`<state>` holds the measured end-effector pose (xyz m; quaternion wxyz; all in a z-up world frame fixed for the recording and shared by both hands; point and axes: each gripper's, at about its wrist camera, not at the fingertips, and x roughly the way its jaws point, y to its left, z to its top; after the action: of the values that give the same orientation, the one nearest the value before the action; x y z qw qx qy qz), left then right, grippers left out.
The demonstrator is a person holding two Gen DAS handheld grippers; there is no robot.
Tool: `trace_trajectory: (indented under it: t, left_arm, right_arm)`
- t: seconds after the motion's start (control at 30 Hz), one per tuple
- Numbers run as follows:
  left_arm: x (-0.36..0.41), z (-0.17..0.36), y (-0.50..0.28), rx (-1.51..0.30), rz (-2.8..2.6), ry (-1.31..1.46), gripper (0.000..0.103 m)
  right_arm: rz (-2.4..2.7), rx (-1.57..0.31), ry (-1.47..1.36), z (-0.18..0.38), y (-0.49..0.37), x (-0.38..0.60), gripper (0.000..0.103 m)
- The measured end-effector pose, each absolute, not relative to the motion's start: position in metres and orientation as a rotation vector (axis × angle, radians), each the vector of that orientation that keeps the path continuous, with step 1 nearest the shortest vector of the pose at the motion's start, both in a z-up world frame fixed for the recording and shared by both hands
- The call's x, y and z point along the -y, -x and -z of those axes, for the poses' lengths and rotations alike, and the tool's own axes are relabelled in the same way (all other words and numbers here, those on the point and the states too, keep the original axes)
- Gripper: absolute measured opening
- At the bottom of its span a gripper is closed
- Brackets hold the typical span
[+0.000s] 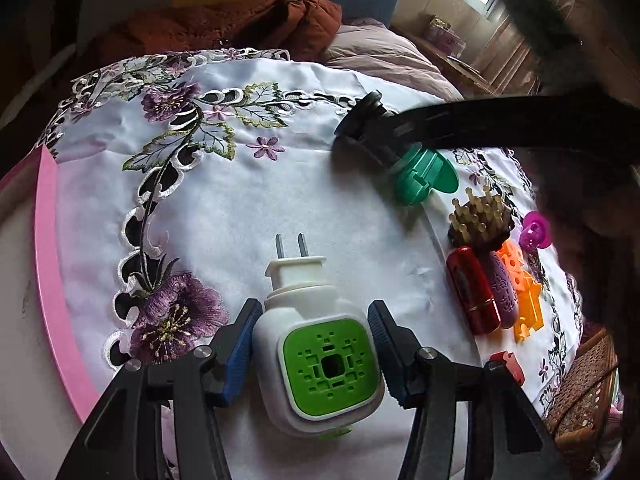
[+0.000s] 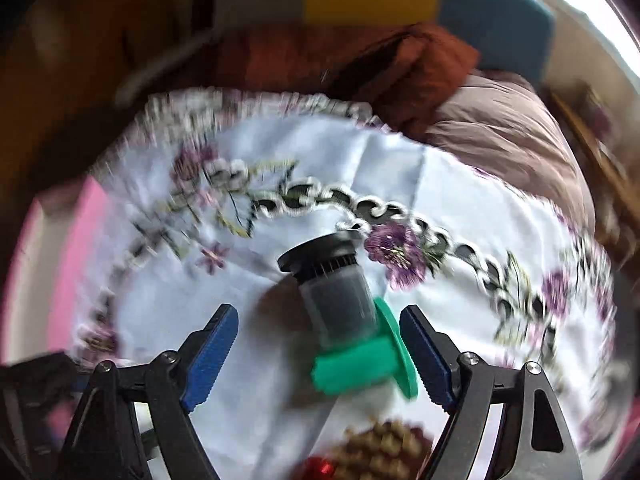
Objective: Organize rigid objects
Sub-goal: 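Lift the plug device with the left tool while the right tool grasps the dark cup, then lower the plug device into the pink tray and open the left tool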
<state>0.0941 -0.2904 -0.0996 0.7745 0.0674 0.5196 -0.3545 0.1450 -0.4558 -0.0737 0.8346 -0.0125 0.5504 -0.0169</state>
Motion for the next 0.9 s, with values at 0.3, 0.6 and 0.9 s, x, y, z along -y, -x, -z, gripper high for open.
trace_trajectory:
  t: [0.3,0.6,0.9]
  left_arm:
    - [0.28,0.095,-0.079,-1.085,0.767,-0.178,0.055]
    - [0.246,0.065,-0.051,-1.016,0.789,-0.151,0.054]
    - [0.152,0.036,-0.065,-0.951,0.647,-0.066,0.055]
  right_arm:
    - [0.019,-1.195,0.025,0.096,-0.161,0.44,0.043]
    - [-0.118,-1.152,-0.246,0.077,-0.097,0.414,0.043]
    - [-0.087,-1.148,-0.219,0.108,-0.07,0.38,0.043]
